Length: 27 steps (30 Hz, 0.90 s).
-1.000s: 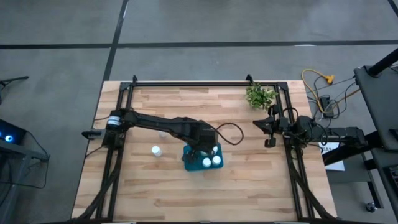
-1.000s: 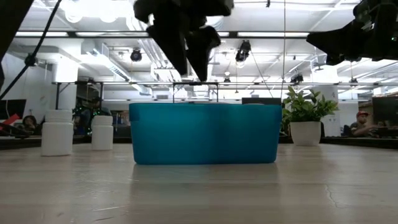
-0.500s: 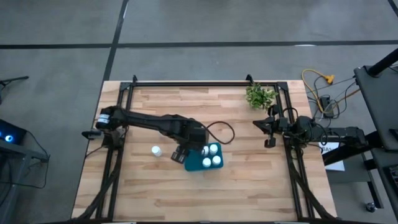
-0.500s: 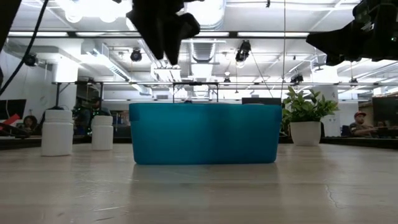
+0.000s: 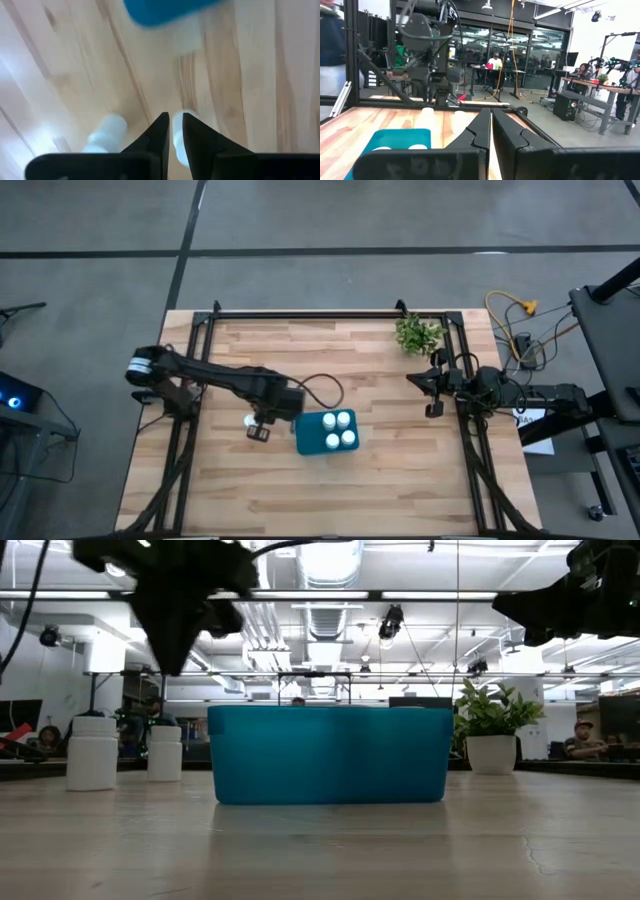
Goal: Pick and place pill bottles into a basket
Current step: Put the medicine bottle into the blue bin
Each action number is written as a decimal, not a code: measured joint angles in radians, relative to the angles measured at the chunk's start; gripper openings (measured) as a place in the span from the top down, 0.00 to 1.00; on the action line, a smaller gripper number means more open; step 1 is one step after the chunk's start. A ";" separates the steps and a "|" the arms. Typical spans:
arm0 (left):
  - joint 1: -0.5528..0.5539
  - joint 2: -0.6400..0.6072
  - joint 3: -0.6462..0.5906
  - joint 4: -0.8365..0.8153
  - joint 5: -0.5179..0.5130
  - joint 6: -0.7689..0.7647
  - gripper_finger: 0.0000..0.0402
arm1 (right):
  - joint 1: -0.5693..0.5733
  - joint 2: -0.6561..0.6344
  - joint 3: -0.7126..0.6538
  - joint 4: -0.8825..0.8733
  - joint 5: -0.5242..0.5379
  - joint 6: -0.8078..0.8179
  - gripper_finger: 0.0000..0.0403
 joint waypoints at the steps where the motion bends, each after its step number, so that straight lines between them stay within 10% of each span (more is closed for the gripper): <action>1: 0.000 -0.025 -0.031 0.007 0.001 -0.008 0.91 | 0.000 0.000 0.000 0.000 0.000 0.000 0.98; 17: 0.000 -0.354 -0.281 0.152 0.008 -0.152 0.91 | 0.000 0.000 0.000 0.000 0.002 0.000 0.98; 27: 0.001 -0.363 -0.341 0.157 0.008 -0.187 0.61 | 0.000 0.000 0.000 0.000 0.002 0.000 0.98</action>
